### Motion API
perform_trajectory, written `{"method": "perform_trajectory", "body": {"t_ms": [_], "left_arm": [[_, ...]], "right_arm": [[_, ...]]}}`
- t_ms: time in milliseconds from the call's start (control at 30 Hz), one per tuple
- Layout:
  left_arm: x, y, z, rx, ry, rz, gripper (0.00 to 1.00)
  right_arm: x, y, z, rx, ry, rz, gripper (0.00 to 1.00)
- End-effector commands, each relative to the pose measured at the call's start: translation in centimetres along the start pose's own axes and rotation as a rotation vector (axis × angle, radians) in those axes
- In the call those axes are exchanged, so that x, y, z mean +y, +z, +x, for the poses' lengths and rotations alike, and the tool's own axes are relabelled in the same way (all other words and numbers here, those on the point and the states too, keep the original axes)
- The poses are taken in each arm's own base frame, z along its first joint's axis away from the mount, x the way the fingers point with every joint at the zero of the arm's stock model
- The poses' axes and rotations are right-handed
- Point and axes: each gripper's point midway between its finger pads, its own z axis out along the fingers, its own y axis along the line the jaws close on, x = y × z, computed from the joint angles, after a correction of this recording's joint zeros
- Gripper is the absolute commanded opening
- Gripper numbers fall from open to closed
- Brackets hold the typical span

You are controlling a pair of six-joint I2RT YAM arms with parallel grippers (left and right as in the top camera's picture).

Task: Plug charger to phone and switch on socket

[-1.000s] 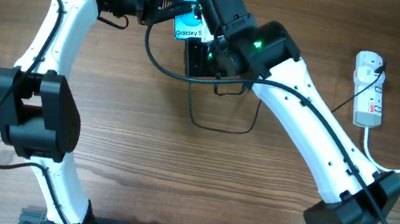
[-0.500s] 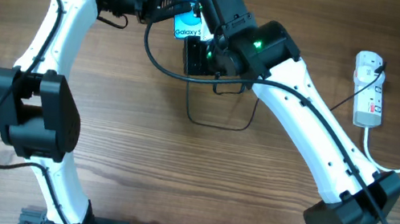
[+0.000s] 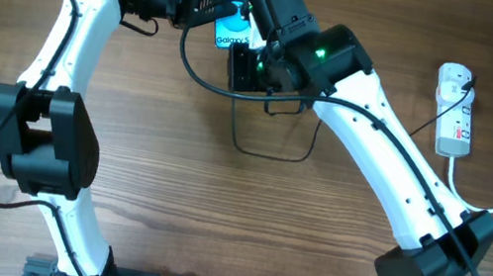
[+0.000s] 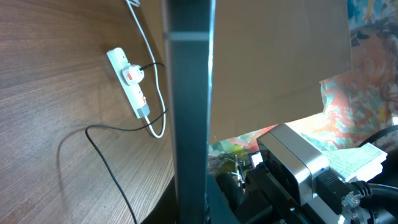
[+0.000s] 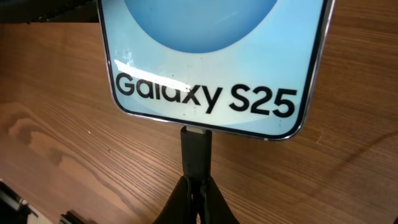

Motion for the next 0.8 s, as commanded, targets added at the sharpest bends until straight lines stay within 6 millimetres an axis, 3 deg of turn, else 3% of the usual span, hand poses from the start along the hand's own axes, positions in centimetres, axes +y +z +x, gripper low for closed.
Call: {"method": "perform_trajectory", "body": {"t_ms": [0, 267, 333, 367, 400, 533, 600, 667, 767], "left_arm": [[-1.7, -0.1, -0.1, 0.004, 0.053, 0.057, 0.04], [-1.7, 0.8, 0.3, 0.022, 0.045, 0.052, 0.04], [-0.5, 0.8, 0.3, 0.016, 0.029, -0.020, 0.04], [0.2, 0.8, 0.4, 0.013, 0.015, -0.055, 0.04], [0.8, 0.7, 0.4, 0.011, 0.004, -0.092, 0.04], [2.7, 0.4, 0.5, 0.005, -0.019, -0.201, 0.04], [4.9, -0.2, 1.1, 0.007, -0.068, -0.332, 0.04], [6.7, -0.2, 2.4, 0.036, -0.140, -0.415, 0.04], [9.7, 1.1, 5.5, 0.133, -0.250, -0.524, 0.04]], "right_arm": [[-0.5, 0.4, -0.5, -0.008, 0.008, 0.005, 0.04], [-0.8, 0.4, -1.1, -0.030, 0.010, 0.005, 0.07], [-0.9, 0.4, -0.9, -0.020, 0.011, 0.010, 0.50], [-1.0, 0.4, -0.7, -0.013, 0.013, 0.013, 0.64], [-1.0, 0.4, -0.5, -0.006, 0.014, 0.015, 0.70], [-0.9, 0.4, 0.3, 0.031, 0.019, 0.002, 0.79], [-1.3, 0.3, 1.5, 0.078, 0.030, 0.021, 0.85], [-1.8, 0.2, 2.6, 0.123, 0.041, 0.043, 0.99], [-3.2, -0.1, 3.9, 0.172, 0.053, 0.113, 1.00]]}}
